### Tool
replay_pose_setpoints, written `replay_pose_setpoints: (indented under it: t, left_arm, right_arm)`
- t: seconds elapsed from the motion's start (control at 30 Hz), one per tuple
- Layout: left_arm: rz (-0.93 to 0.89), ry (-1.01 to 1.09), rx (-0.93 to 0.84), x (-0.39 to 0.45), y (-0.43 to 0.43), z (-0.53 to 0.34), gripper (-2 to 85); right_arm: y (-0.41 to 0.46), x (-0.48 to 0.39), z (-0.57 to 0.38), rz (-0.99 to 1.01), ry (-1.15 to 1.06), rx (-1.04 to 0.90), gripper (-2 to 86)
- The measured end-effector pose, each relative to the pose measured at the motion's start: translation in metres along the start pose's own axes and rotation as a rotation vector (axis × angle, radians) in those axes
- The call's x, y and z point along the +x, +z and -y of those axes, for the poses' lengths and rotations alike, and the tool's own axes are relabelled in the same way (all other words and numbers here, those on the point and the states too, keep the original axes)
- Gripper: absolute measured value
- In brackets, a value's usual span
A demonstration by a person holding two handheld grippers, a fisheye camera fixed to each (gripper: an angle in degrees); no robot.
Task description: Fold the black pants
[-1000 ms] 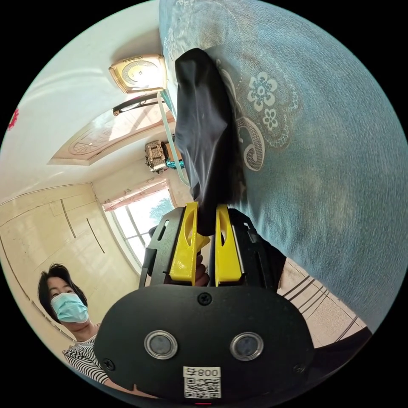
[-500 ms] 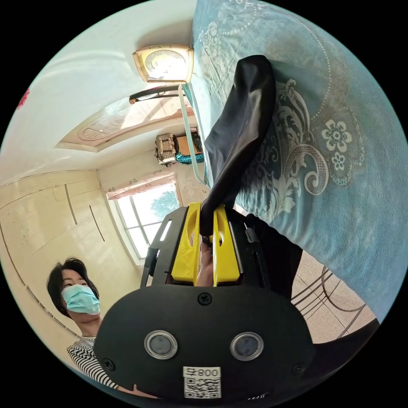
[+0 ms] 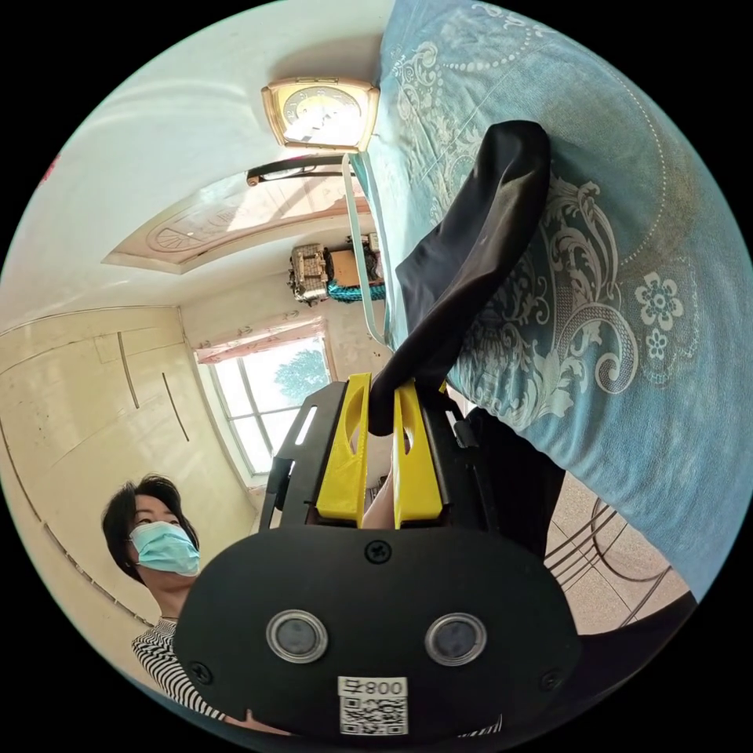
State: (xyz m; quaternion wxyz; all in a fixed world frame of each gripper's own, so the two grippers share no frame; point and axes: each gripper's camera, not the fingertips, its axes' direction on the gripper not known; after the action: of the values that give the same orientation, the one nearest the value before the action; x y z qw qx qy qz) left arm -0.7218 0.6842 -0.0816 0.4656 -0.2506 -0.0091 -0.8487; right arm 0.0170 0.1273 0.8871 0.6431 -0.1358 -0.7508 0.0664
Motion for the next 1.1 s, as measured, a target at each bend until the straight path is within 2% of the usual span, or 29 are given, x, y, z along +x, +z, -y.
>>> replay_pose_setpoints:
  t: [0.2, 0.4, 0.8, 1.1]
  left_arm:
    - [-0.002, -0.001, -0.017, 0.011, 0.003, 0.007, 14.6]
    - [0.082, 0.034, -0.087, 0.028, 0.016, -0.003, 15.0]
    - [-0.027, -0.018, -0.039, 0.058, 0.068, -0.035, 17.1]
    - [0.137, 0.018, -0.066, 0.095, 0.127, -0.087, 9.8]
  right_arm:
    - [0.004, -0.013, -0.012, 0.001, 0.001, 0.003, 3.5]
    - [0.005, -0.03, -0.026, 0.01, 0.003, 0.005, 3.3]
    - [-0.009, -0.076, -0.067, -0.002, -0.029, -0.008, 3.4]
    - [-0.041, -0.085, -0.123, -0.032, 0.014, -0.01, 2.5]
